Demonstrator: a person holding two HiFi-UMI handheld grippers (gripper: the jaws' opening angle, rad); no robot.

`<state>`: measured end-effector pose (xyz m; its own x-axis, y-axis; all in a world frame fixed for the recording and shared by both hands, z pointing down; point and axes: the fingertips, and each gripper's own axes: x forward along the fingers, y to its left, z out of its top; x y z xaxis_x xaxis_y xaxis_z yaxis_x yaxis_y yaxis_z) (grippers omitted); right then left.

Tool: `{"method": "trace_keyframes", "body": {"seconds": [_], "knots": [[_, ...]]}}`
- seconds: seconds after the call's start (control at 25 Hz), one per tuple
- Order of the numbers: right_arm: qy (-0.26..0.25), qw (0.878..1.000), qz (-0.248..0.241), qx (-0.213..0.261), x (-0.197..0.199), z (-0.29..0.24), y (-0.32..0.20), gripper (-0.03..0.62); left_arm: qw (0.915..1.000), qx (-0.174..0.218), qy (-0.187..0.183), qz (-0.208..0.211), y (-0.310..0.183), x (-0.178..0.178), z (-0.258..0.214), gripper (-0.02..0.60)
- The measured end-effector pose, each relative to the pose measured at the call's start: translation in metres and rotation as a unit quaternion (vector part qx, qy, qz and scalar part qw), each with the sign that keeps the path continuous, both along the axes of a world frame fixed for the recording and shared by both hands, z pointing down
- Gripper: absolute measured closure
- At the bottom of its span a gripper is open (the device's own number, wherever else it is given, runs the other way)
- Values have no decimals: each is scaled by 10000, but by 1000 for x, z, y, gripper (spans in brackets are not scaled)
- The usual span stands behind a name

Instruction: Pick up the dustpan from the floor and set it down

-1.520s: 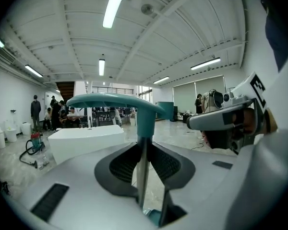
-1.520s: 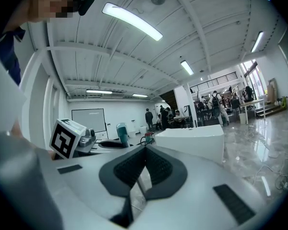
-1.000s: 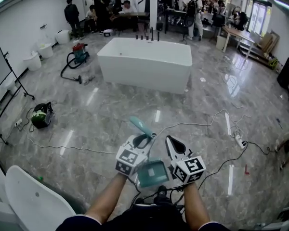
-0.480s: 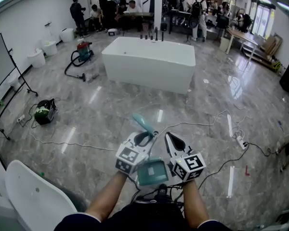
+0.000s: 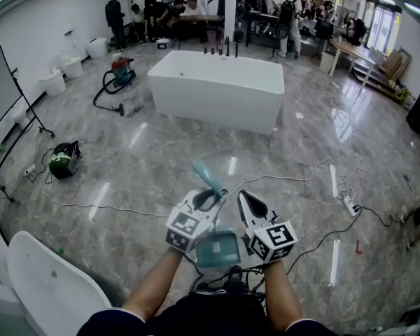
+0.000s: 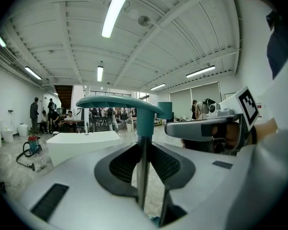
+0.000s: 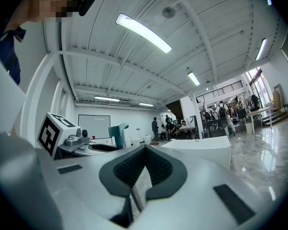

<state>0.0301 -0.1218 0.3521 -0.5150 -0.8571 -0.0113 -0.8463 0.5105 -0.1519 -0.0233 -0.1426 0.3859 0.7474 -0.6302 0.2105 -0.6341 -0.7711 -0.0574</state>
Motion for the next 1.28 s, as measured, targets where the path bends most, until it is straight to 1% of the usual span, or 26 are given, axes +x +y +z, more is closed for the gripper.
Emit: {"method": "trace_keyframes", "body": {"seconds": [0.36, 0.6, 1.04, 1.28], "knots": [[-12, 10000, -24, -92, 2, 9, -9, 588, 9999, -80, -90, -103, -12, -1, 13, 482], [-14, 9997, -31, -244, 4, 25, -16, 588, 9995, -163, -190, -188, -25, -4, 36, 482], [15, 9971, -62, -755, 19, 82, -46, 588, 9972, -486, -482, -318, -64, 8, 115, 482], [26, 9946, -64, -1033, 30, 114, -74, 588, 9939, -817, -611, -421, -96, 16, 169, 482]]}}
